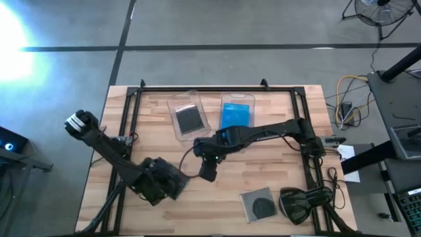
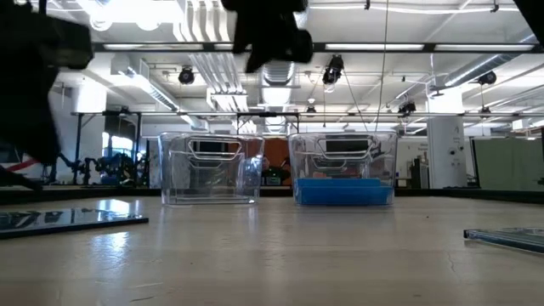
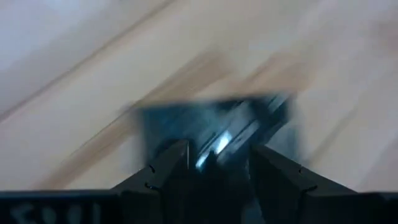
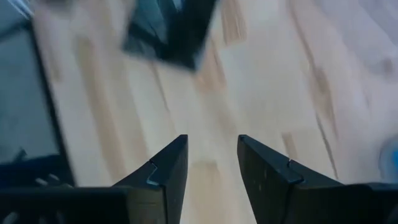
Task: Pick & place jewel cases by type
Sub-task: Put the left black CD case into the left transparent bin
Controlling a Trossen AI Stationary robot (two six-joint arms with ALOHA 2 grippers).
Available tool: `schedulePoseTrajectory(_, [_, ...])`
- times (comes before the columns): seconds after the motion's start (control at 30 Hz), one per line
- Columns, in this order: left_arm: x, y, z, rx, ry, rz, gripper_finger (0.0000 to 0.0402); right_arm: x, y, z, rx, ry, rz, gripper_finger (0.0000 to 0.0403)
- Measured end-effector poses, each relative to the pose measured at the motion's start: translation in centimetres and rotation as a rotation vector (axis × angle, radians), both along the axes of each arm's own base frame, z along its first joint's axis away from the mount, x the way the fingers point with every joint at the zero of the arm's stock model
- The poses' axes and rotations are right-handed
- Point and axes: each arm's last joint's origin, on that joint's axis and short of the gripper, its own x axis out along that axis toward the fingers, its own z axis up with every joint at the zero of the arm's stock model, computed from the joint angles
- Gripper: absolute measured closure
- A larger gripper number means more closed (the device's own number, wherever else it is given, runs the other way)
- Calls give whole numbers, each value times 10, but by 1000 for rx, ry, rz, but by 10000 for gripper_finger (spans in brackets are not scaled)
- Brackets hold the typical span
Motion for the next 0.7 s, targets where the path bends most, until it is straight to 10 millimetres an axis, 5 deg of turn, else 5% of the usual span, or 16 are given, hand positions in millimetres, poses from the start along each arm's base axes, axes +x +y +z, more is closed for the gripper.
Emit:
schedulePoseTrajectory(0.17, [-28,16,-7,-78,197,73,255,-12,5,-35,-12,105,20,271])
schedulePoseTrajectory(0.43, [-50,34,-15,-288,84,164,255,-40,1,-55,201,-15,-175,271])
schedulePoseTrajectory(0.7, [-58,34,-50,-521,48,154,255,-42,4,-115,477,-29,-316,271])
